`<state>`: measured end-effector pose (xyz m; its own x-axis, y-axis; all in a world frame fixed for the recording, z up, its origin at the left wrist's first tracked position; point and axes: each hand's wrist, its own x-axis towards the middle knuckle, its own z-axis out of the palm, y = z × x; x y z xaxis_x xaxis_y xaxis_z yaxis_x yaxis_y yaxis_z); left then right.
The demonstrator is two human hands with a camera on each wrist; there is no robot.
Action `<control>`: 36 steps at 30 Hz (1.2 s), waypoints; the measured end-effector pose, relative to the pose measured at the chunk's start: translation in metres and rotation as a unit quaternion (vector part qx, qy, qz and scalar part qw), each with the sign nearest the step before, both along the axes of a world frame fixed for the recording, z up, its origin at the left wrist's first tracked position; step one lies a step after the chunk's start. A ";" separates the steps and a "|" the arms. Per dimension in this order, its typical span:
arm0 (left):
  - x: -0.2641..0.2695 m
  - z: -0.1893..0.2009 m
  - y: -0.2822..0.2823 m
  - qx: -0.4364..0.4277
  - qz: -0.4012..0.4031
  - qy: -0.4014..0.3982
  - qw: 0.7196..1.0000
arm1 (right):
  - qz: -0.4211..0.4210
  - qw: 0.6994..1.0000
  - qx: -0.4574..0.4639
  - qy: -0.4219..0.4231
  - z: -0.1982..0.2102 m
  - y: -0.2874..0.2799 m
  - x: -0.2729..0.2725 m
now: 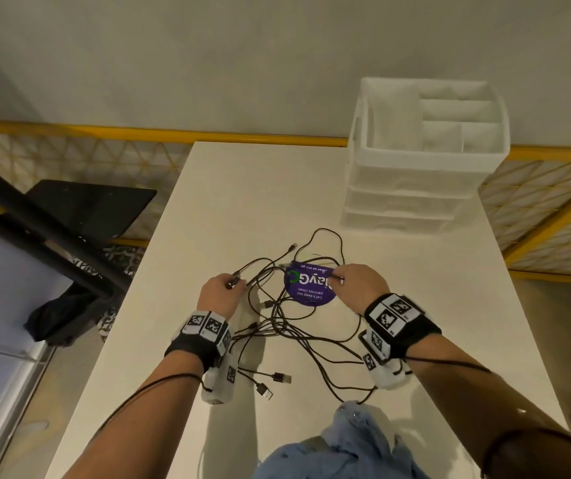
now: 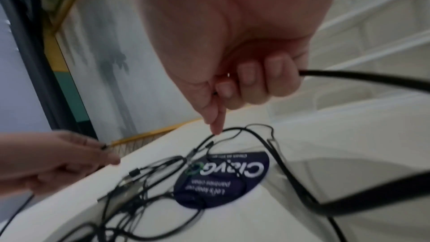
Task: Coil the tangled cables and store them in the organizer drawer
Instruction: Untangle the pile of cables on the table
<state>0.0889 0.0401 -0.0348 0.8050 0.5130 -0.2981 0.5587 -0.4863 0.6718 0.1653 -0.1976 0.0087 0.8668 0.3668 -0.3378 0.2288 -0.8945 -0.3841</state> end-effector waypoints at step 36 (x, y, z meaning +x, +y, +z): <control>0.055 0.040 -0.015 -0.309 -0.056 -0.174 0.933 | -0.127 0.976 0.174 -0.011 -0.023 0.006 -0.003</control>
<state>0.1435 0.0251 0.0056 0.9467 0.2360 -0.2192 0.2227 0.0118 0.9748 0.1620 -0.1920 -0.0144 0.9503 0.2283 -0.2115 0.0279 -0.7393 -0.6728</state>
